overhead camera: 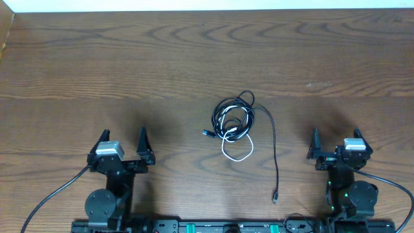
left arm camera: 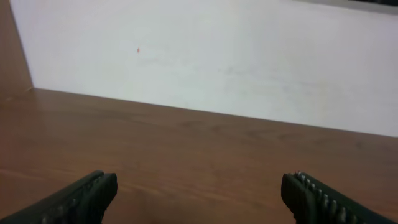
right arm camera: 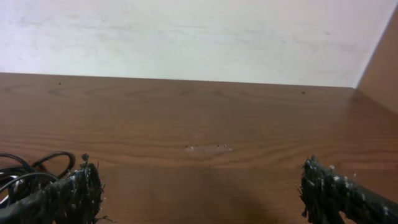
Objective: Untangle cables
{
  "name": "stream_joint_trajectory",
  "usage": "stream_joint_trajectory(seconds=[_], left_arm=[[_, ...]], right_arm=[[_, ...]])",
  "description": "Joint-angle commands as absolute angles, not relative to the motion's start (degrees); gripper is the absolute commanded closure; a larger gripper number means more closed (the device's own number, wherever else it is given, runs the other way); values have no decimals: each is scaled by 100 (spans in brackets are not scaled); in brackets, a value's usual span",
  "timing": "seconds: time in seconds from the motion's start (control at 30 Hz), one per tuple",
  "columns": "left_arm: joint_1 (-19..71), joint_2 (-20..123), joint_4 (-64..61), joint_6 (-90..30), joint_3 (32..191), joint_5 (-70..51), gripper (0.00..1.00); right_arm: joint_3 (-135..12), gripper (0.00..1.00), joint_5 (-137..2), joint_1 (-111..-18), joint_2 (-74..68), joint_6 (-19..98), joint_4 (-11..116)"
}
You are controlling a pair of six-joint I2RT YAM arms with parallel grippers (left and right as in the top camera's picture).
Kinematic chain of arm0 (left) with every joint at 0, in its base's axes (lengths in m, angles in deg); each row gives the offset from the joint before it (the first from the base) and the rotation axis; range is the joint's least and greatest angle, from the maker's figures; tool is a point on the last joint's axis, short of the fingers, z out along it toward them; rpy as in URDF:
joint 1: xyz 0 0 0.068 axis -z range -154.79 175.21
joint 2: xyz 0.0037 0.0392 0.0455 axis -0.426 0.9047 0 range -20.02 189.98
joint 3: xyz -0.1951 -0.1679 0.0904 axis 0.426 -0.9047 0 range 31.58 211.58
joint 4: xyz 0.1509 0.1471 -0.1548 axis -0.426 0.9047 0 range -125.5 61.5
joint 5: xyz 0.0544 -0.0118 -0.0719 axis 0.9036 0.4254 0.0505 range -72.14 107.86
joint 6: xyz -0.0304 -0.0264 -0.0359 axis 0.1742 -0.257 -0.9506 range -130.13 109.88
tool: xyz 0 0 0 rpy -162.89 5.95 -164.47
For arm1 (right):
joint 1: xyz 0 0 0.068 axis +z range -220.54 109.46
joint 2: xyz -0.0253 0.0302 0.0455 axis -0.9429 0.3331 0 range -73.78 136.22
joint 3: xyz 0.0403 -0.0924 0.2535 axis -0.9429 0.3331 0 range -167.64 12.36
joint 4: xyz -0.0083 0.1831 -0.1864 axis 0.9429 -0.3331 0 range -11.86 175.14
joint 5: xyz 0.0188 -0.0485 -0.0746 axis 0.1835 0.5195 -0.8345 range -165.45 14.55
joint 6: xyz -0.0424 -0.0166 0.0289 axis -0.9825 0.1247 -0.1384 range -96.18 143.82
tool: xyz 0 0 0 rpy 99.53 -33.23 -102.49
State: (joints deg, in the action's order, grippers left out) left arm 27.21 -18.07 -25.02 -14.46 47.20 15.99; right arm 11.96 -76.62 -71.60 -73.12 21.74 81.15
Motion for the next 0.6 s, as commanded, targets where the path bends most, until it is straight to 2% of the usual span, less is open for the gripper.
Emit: stream_joint_trajectory(seconds=[0.0,0.2,0.57], left_arm=[[2739,-1586,-2497,-1512,4978,1189,9],[2739,-970,-2500,-1512,5236,769,9],[2739,49,-2445,-1512,5498,-733,9]], right_arm=[[1205,1,-7743,-7200,-7340,2230,8102],[1205,1,-7741,-7200,-7340,2230,8102],[1205,1,-7743,-7200,-7340,2230,8102]])
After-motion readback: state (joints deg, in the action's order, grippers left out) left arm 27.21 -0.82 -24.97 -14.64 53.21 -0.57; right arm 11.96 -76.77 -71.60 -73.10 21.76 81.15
